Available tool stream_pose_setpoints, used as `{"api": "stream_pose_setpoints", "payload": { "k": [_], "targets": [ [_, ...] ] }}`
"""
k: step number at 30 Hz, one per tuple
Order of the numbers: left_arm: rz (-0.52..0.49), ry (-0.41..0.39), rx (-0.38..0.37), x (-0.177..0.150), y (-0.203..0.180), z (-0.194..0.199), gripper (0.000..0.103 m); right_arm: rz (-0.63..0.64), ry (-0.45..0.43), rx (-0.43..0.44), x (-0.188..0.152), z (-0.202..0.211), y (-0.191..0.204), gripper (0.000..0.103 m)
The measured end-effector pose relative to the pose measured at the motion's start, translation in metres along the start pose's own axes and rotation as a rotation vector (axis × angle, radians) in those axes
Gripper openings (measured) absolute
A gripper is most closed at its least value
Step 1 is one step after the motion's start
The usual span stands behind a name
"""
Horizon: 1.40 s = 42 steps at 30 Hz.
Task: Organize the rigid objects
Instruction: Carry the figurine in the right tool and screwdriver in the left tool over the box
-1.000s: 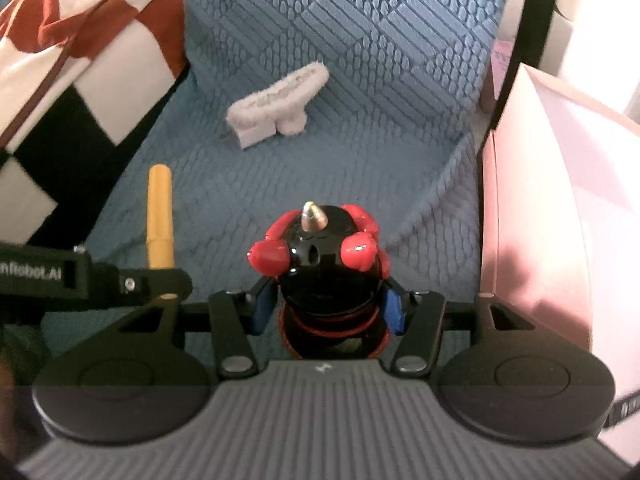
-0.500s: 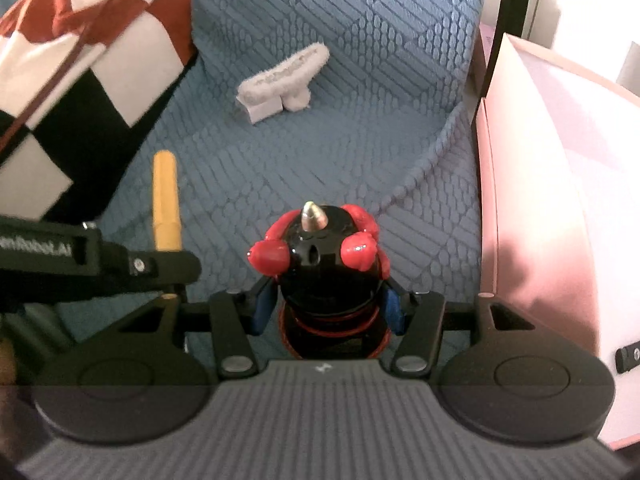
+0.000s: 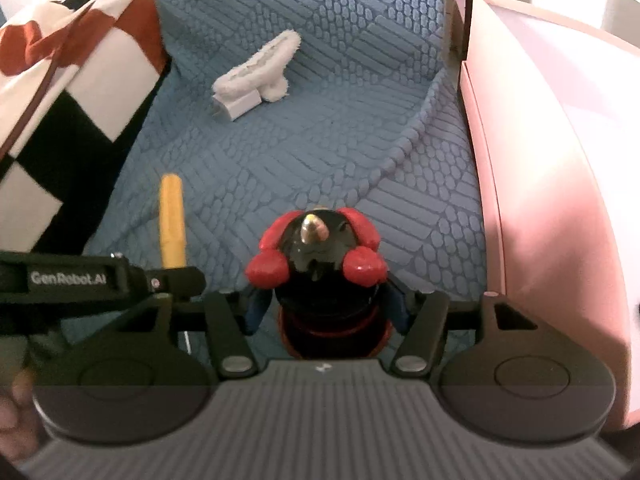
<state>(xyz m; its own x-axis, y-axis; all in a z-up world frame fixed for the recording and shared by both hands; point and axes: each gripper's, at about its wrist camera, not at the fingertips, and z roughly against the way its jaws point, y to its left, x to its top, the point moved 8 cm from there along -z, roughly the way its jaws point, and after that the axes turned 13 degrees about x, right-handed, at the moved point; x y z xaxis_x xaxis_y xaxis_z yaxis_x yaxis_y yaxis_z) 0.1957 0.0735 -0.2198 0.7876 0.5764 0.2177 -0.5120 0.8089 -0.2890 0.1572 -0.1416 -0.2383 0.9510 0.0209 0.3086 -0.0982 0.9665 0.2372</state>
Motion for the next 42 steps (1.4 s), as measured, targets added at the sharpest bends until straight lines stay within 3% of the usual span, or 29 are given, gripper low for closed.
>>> {"api": "stream_pose_setpoints", "payload": {
  "k": [7,15,21,26,32,42],
  "targets": [
    [0.015,-0.022,0.026,0.001,0.006,-0.003,0.025,0.002,0.013,-0.032,-0.001,-0.009,-0.001,0.062],
    [0.011,-0.042,-0.008,0.005,-0.003,-0.008,0.028,0.021,-0.019,-0.041,0.007,-0.001,-0.004,0.060],
    [-0.045,-0.060,-0.060,0.007,-0.023,-0.013,0.028,0.020,0.008,-0.044,0.001,-0.004,-0.007,0.060],
    [-0.114,-0.064,-0.023,0.006,-0.033,-0.021,0.028,0.024,0.025,-0.045,-0.005,-0.001,-0.010,0.060],
    [-0.157,-0.052,-0.045,0.005,-0.042,-0.030,0.028,0.067,0.036,-0.052,-0.009,0.000,-0.006,0.060],
    [-0.272,-0.076,0.022,0.008,-0.054,-0.042,0.027,0.075,0.036,-0.055,-0.012,0.001,-0.003,0.060]
  ]
}}
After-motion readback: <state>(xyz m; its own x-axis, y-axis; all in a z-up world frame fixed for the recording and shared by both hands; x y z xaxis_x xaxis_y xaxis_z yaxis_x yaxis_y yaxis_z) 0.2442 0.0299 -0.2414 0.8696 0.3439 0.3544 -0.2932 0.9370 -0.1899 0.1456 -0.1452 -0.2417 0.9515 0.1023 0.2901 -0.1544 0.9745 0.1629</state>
